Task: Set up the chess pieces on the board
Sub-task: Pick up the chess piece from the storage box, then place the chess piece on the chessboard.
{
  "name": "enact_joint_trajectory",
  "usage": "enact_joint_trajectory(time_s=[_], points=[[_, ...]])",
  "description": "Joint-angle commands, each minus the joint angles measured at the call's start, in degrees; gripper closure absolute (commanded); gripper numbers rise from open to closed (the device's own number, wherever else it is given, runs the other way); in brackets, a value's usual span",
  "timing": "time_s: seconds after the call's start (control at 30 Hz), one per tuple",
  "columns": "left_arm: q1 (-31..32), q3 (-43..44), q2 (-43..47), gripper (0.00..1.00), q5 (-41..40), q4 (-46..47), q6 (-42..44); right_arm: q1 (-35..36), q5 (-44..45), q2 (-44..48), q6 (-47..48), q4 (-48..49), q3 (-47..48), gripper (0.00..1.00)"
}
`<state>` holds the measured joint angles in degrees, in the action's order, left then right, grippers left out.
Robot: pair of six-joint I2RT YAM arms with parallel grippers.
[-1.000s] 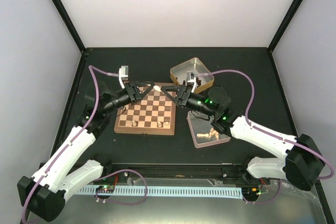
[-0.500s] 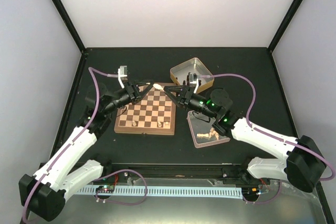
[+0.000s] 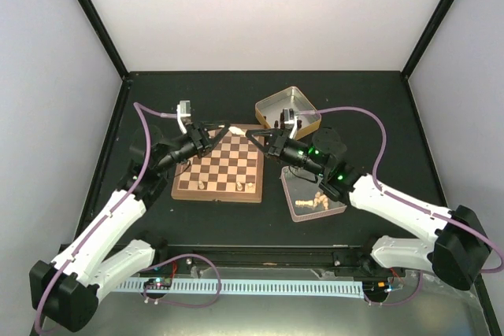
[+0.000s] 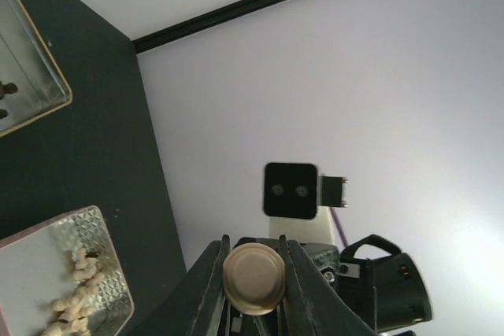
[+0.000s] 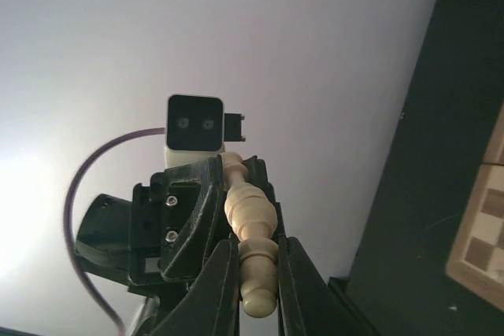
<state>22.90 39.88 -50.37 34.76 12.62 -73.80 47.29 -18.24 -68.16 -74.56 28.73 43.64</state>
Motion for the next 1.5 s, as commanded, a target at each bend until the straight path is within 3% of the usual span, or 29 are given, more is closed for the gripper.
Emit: enact_joint_trajectory(time_s=[0.0, 0.23, 0.53, 1.0, 1.47], points=[[-0.43, 0.53, 1.66, 0.99, -2.22, -4.47, 6.38, 0.18, 2.19, 1.26, 11.08, -16.0, 5.63, 0.99], [-1.81, 2.19, 7.83, 0.98, -14.75, -29.35, 29.26, 0.47, 9.24, -4.26, 33.0, -54.33, 17.65, 0.99], [-2.07, 6.85, 15.68, 0.98, -32.91, -48.93, 43.81, 8.5, 19.2, -22.29, 47.65, -76.94, 35.19, 0.99], [-2.07, 7.23, 25.45, 0.98, -41.37, -54.83, 45.54, 17.75, 26.84, -48.78, 51.25, -89.3, 58.73, 0.97], [-2.11, 7.54, 26.86, 0.98, -43.12, -55.08, 44.97, 17.84, 29.08, -57.01, 52.24, -90.34, 63.96, 0.96]])
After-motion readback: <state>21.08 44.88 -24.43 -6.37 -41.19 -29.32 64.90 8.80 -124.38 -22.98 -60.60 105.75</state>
